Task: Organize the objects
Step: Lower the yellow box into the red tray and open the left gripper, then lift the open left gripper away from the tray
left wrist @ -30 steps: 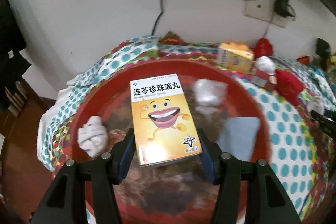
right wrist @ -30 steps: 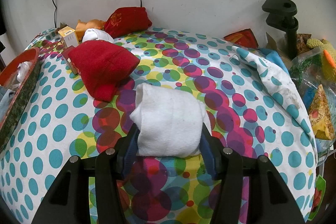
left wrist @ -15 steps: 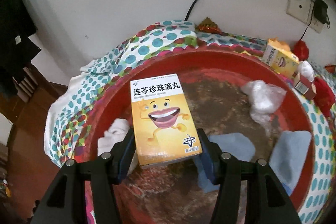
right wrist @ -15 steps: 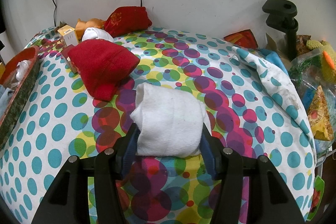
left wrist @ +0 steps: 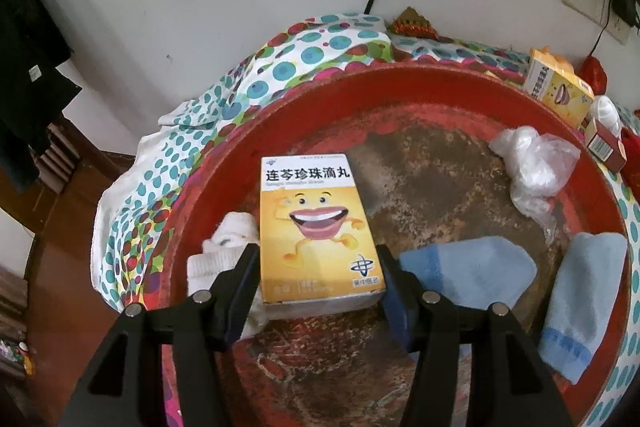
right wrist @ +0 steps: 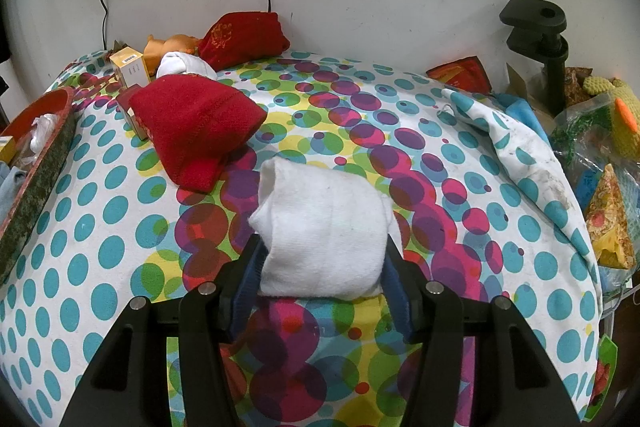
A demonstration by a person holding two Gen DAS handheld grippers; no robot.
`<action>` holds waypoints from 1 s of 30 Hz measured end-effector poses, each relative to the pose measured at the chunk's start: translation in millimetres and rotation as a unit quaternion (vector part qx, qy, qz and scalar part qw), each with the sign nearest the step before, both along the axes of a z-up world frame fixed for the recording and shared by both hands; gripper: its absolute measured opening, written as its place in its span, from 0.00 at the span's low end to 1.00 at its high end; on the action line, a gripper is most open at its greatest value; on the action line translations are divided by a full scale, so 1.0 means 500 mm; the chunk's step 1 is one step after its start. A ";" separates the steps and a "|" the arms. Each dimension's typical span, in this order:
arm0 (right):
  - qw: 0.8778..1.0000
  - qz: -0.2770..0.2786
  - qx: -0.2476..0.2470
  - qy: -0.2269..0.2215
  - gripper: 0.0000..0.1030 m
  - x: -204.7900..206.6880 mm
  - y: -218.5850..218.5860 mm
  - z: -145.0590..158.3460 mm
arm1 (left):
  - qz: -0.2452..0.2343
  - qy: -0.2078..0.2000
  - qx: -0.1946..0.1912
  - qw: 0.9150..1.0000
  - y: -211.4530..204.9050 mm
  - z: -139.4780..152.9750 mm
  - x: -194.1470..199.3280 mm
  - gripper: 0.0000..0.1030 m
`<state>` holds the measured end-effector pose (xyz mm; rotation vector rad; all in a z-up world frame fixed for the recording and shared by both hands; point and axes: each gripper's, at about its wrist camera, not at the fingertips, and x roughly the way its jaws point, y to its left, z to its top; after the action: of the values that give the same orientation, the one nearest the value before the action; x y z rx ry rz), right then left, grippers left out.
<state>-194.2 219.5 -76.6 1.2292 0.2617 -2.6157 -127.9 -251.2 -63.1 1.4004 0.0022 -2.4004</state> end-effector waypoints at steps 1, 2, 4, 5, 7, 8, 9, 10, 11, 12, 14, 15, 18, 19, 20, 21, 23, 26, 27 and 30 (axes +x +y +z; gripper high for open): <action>1.000 0.000 0.000 0.000 0.52 -0.003 -0.010 -0.001 | -0.002 0.000 -0.001 1.000 0.001 -0.001 0.001 0.56; 1.000 0.000 0.000 0.000 0.53 -0.004 -0.012 -0.002 | -0.005 0.002 0.000 1.000 0.002 0.000 0.002 0.57; 1.000 0.000 0.000 0.000 0.54 -0.004 -0.014 -0.002 | -0.006 0.004 0.005 1.000 0.002 0.001 0.007 0.59; 1.000 0.001 0.001 0.000 0.55 -0.003 -0.012 -0.003 | -0.005 0.006 0.010 1.000 0.000 0.000 0.010 0.59; 1.000 0.003 0.004 0.000 0.56 0.000 -0.005 -0.007 | -0.002 0.007 0.016 1.000 -0.001 0.003 0.014 0.59; 1.000 0.004 0.006 0.000 0.57 0.002 -0.002 -0.007 | -0.003 0.010 0.020 1.000 -0.002 0.005 0.017 0.60; 1.000 0.004 0.008 0.000 0.58 0.001 -0.005 -0.010 | -0.004 0.011 0.024 1.000 -0.002 0.006 0.019 0.60; 1.000 0.005 0.010 -0.001 0.58 0.000 -0.012 -0.012 | -0.003 0.011 0.025 1.000 -0.003 0.007 0.021 0.60; 1.000 0.005 0.011 0.000 0.58 0.002 -0.009 -0.011 | -0.001 0.012 0.028 1.000 -0.004 0.008 0.024 0.60; 1.000 0.005 0.010 -0.001 0.58 0.002 -0.006 -0.012 | -0.001 0.015 0.035 0.999 -0.005 0.011 0.029 0.60; 1.000 0.005 0.010 -0.001 0.58 0.002 -0.008 -0.012 | -0.001 0.019 0.044 0.999 -0.006 0.016 0.037 0.60; 1.000 0.005 0.010 -0.001 0.58 0.000 -0.012 -0.012 | -0.003 0.022 0.050 0.999 -0.004 0.020 0.044 0.60; 1.000 0.005 0.011 -0.001 0.58 -0.002 -0.016 -0.013 | -0.008 0.029 0.052 0.998 0.004 0.028 0.065 0.60; 1.000 0.006 0.011 -0.001 0.58 -0.003 -0.021 -0.013 | -0.009 0.032 0.052 0.998 0.007 0.031 0.072 0.60; 1.000 0.006 0.011 -0.001 0.58 -0.004 -0.022 -0.013 | -0.009 0.038 0.050 0.998 0.009 0.035 0.081 0.60; 1.000 0.006 0.011 -0.001 0.58 -0.003 -0.020 -0.013 | -0.007 0.042 0.049 0.998 0.012 0.039 0.089 0.60; 1.000 0.006 0.011 -0.001 0.58 -0.005 -0.026 -0.013 | -0.007 0.051 0.052 0.997 0.015 0.048 0.106 0.60; 1.000 0.006 0.012 -0.001 0.58 -0.005 -0.026 -0.015 | -0.008 0.059 0.051 0.997 0.025 0.056 0.131 0.61; 1.000 0.006 0.012 -0.001 0.58 -0.007 -0.031 -0.015 | -0.010 0.062 0.051 0.997 0.031 0.058 0.142 0.61; 1.000 0.006 0.014 -0.001 0.58 -0.008 -0.034 -0.016 | -0.022 0.070 0.038 0.997 0.052 0.063 0.172 0.61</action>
<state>-198.2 202.5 -84.4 1.2341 0.3041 -2.6101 -41.7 -225.3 -31.7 1.2747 0.0998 -2.5540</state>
